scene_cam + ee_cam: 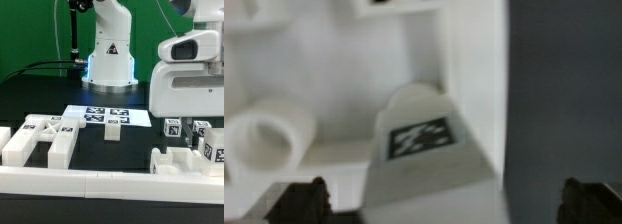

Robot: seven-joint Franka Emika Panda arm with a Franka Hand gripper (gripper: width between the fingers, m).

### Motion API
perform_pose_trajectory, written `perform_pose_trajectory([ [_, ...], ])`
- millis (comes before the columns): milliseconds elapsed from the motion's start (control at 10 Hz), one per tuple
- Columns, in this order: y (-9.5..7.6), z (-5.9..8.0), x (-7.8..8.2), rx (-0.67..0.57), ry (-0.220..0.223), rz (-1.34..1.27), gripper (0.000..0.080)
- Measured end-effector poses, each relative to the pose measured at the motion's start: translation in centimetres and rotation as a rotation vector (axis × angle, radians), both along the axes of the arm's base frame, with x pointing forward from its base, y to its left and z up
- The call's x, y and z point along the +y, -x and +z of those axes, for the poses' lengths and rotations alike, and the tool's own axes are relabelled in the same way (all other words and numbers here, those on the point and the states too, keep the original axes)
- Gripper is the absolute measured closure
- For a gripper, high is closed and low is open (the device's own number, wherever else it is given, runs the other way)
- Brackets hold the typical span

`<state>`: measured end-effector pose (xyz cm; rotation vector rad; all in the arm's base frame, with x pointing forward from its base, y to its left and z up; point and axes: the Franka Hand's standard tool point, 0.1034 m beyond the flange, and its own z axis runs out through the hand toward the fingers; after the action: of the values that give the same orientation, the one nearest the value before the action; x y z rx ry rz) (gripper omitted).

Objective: Assemble chair

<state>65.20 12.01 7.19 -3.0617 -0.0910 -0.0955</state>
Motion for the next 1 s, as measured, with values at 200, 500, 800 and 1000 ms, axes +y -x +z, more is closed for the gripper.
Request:
perform_pose_trajectory([
  [200, 0.1, -0.57, 0.17, -0.013, 0.008, 0.048, 0.0151],
  [500, 0.09, -0.58, 0.15, -0.006, 0.001, -0.044, 0.0406],
  [800, 0.01, -0.56, 0.01, 0.012, -0.021, -0.311, 0.0514],
  [1000, 0.05, -0.56, -0.01, 0.031, -0.033, -0.676, 0.0514],
])
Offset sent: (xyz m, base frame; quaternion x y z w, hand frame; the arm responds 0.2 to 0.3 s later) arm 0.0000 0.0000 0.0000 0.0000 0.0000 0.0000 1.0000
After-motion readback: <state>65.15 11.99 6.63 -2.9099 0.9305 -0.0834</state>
